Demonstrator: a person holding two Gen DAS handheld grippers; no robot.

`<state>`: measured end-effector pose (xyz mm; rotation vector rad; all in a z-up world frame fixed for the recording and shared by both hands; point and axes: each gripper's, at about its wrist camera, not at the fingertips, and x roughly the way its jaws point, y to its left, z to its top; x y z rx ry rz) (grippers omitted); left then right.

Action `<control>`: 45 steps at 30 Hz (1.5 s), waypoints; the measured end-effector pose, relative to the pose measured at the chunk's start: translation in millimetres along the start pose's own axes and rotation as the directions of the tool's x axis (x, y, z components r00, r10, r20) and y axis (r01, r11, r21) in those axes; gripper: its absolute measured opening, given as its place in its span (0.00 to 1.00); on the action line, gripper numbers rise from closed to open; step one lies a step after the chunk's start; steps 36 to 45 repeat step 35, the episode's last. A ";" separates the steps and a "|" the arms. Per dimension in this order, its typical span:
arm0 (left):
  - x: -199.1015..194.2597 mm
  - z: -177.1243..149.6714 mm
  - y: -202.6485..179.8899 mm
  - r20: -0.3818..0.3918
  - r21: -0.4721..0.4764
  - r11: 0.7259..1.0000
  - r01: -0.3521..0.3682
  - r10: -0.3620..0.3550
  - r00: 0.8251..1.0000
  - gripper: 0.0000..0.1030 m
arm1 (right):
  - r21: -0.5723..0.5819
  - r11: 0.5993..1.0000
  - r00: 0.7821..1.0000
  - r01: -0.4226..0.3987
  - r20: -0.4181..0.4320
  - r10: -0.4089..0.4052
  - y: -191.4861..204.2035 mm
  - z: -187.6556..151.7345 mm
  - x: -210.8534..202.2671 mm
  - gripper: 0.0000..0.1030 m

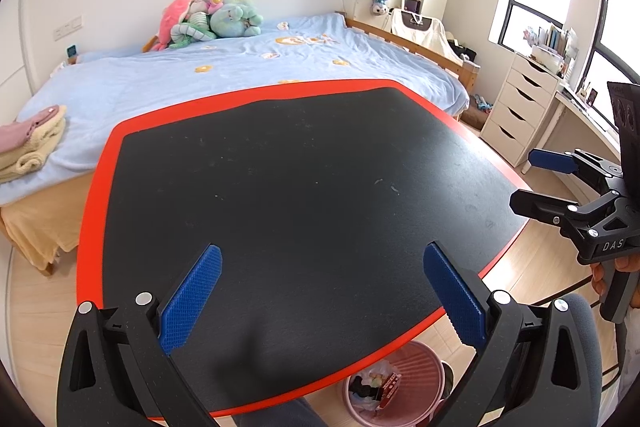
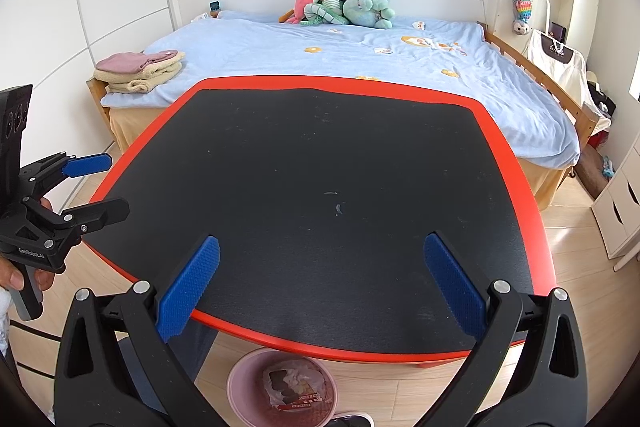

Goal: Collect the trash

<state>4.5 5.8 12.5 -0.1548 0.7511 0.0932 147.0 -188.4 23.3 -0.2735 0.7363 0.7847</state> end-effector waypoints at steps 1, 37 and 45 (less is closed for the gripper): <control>0.6 -0.6 -0.6 -0.002 0.000 1.000 0.000 0.000 1.000 0.94 | 0.000 1.000 1.000 0.001 -0.001 -0.001 -0.7 -0.2 0.2 0.97; 6.2 -6.6 -8.9 -0.004 0.012 1.000 0.001 -0.001 1.000 0.94 | 0.000 1.000 1.000 0.008 -0.014 -0.008 -8.9 -5.9 5.2 0.97; 6.2 -6.6 -8.9 -0.004 0.012 1.000 0.001 -0.001 1.000 0.94 | 0.000 1.000 1.000 0.008 -0.014 -0.008 -8.9 -5.9 5.2 0.97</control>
